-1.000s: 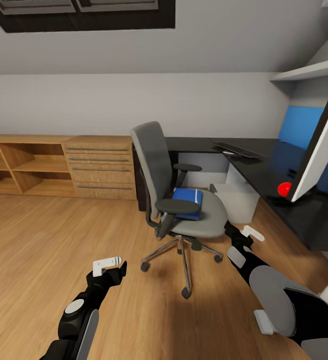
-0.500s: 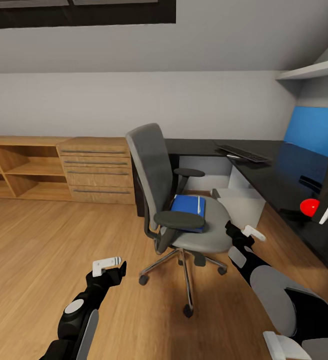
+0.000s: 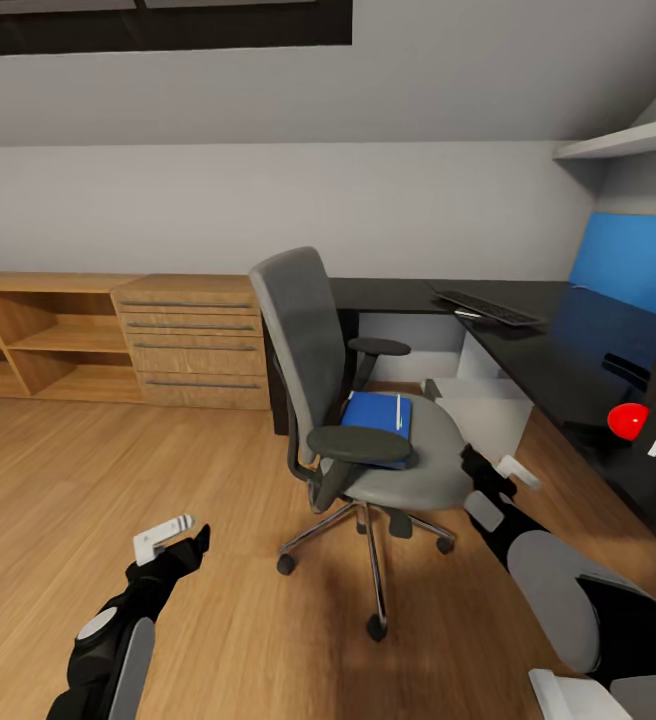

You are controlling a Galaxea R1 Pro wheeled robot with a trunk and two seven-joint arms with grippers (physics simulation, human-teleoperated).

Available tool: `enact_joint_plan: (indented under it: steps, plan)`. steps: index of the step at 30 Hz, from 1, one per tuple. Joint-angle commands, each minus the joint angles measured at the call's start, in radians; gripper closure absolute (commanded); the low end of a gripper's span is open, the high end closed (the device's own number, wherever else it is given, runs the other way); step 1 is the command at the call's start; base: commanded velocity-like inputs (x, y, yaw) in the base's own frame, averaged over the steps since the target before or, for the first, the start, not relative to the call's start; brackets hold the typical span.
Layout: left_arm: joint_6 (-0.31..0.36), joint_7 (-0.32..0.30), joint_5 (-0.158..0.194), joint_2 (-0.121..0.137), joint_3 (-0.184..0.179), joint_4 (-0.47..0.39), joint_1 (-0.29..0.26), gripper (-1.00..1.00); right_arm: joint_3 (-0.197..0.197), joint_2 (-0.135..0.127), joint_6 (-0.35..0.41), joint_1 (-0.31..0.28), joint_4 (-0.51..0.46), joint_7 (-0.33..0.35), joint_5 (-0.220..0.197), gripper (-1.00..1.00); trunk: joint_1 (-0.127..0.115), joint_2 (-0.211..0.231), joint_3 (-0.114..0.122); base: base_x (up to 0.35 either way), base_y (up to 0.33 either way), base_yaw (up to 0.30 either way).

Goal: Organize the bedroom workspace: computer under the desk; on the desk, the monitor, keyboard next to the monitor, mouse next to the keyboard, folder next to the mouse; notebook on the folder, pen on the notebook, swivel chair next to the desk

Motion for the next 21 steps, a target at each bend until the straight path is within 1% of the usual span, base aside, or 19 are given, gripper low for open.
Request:
enact_joint_plan:
  steps: [1,3,6,8,10,14,18,21]
  plan:
    - [0.005,0.006,0.017,0.000,0.002,-0.002,-0.001,-1.00,0.004,-0.004,0.008,-0.001,0.000,-0.001,-0.015,-1.00,0.000,0.000,-0.001,0.000,0.000,0.000]
    - [0.005,0.004,0.023,0.000,0.004,-0.002,-0.001,-1.00,0.004,-0.012,0.036,-0.001,0.000,0.000,-0.040,-1.00,0.000,0.000,-0.001,0.000,0.000,0.000]
    - [0.005,0.003,0.028,0.000,0.004,-0.003,-0.001,-1.00,0.004,-0.024,0.084,-0.001,-0.003,0.001,-0.104,-1.00,0.000,0.000,-0.001,0.009,0.000,0.000]
    - [0.004,0.002,0.029,-0.001,0.002,-0.003,0.000,-1.00,0.004,-0.033,0.109,0.000,-0.004,0.002,-0.137,-1.00,0.000,0.000,-0.001,0.139,0.000,0.000]
    - [0.004,0.001,0.029,-0.001,0.001,-0.003,-0.001,-1.00,0.004,-0.039,0.122,0.000,-0.004,0.002,-0.150,-1.00,0.000,0.000,-0.001,0.226,0.000,0.000]
    - [0.004,0.000,0.029,-0.001,0.000,-0.003,0.000,-1.00,0.004,-0.044,0.137,0.000,-0.004,0.002,-0.161,-1.00,0.000,0.000,-0.001,0.241,0.000,0.000]
    - [0.003,-0.001,0.029,-0.001,-0.005,-0.003,0.000,-1.00,0.004,-0.048,0.148,-0.001,-0.004,0.001,-0.166,-1.00,0.000,0.000,-0.001,0.132,0.000,0.000]
    - [0.003,-0.002,0.029,-0.001,-0.014,-0.004,0.000,-1.00,0.004,-0.053,0.151,-0.001,-0.004,0.001,-0.167,-1.00,0.000,0.000,-0.001,0.222,0.000,0.000]
